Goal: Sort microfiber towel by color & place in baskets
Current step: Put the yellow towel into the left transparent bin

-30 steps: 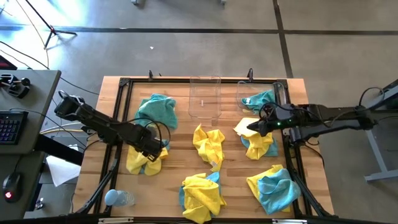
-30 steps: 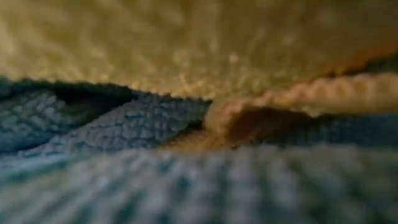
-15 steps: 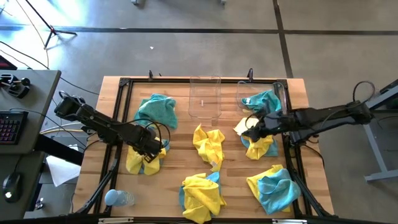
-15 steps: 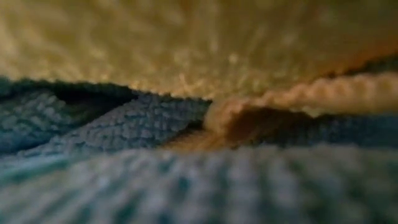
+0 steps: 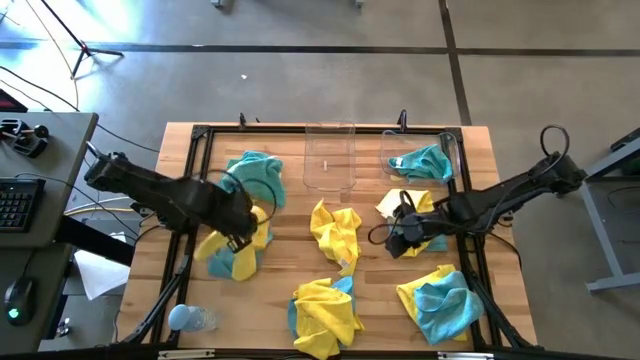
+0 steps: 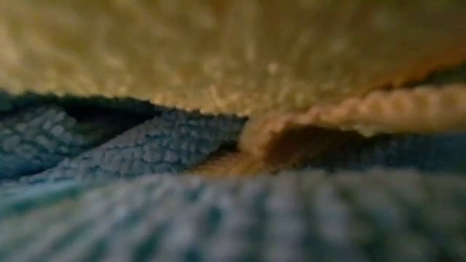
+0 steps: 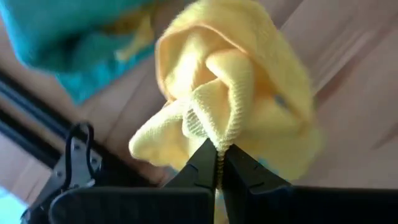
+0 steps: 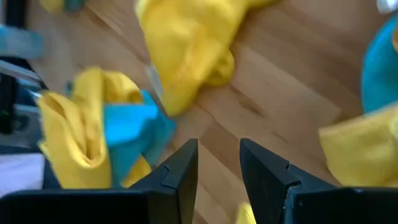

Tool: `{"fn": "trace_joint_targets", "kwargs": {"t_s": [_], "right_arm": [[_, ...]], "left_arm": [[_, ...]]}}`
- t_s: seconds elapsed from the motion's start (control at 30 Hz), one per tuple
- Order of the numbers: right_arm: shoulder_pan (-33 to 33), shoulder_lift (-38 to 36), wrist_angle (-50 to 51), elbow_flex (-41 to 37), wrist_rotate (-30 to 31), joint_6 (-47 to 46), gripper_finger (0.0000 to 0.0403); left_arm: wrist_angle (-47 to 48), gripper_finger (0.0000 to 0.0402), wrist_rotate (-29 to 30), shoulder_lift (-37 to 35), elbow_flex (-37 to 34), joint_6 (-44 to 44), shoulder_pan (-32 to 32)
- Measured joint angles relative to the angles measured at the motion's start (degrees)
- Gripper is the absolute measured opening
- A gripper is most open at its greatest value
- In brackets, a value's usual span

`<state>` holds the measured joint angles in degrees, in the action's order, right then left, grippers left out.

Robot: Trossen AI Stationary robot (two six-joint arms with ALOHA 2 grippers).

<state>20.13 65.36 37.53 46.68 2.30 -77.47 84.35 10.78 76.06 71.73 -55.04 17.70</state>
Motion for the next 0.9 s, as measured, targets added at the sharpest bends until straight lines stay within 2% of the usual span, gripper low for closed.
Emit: {"fn": "trace_joint_targets", "kwargs": {"t_s": [0.2, 0.33, 0.5, 0.67, 0.9], "right_arm": [[5.1, 0.2, 8.4, 0.3, -1.9, 1.6, 0.0112], [8.8, 0.2, 16.1, 0.3, 0.4, 3.0, 0.0112], [12.5, 0.2, 19.0, 0.3, 7.9, 7.2, 0.0112], [14.9, -0.1, 19.3, 0.3, 13.5, 11.5, 0.0112], [19.8, -6.9, 29.9, 0.3, 23.0, 5.2, 0.0112]], "left_arm": [[-2.0, 0.0000, 7.5, -0.7, 13.0, 2.8, -3.7], [-10.3, 0.0000, 8.4, 0.0, 18.7, 8.6, -7.7], [-20.2, 0.0000, 7.3, 3.7, 22.8, 15.4, -13.1], [-24.8, 0.0000, 4.7, 10.8, 28.0, 20.7, -18.8], [-25.1, 0.0000, 1.6, 22.7, 40.0, 29.1, -27.3]]}}
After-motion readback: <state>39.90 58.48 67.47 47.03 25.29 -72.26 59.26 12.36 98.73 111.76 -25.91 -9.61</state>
